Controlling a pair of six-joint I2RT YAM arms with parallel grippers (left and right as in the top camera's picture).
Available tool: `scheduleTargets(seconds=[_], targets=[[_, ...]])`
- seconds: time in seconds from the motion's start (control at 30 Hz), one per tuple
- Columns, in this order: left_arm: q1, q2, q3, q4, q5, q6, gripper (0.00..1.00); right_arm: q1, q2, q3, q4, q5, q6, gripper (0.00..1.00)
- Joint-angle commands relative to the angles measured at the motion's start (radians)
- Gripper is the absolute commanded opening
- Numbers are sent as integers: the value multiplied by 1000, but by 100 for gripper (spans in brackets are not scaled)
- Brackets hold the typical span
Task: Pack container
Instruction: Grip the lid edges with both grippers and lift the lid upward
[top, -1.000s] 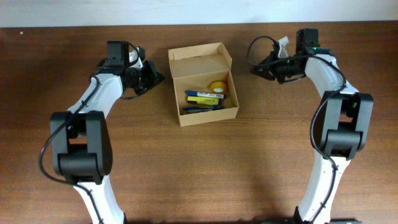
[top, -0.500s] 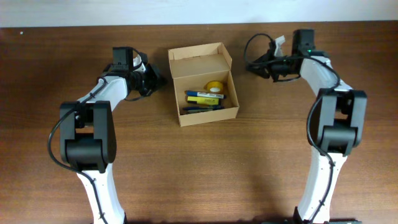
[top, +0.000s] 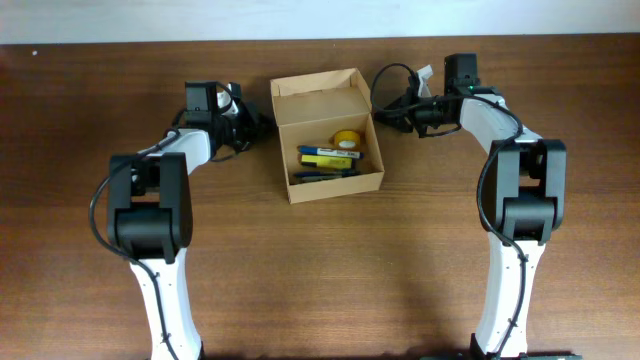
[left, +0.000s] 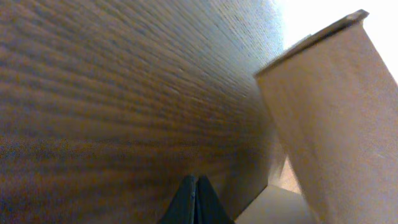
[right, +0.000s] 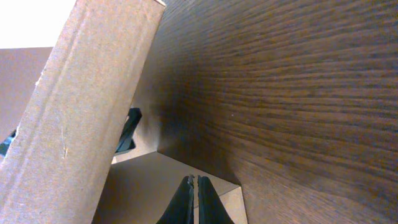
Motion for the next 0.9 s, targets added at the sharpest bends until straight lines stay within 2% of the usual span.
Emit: scheduleTargets(seconds=[0.0,0.3,0.5,0.7,0.87], targets=[[0,26,1,42,61,-23,2,3,1,0,3,-20,0,4],[5,27,2,258,122,-24,1,3,1,0,67,-77,-11,4],[25,27,8,266,179,-23,2,3,1,0,109,-115,-12,4],[38,27,13,369,259,-21,1,3,1,10,203,-182,2,4],[38,27,72,381,324,-24,1,3,1,28,232,-198,2,4]])
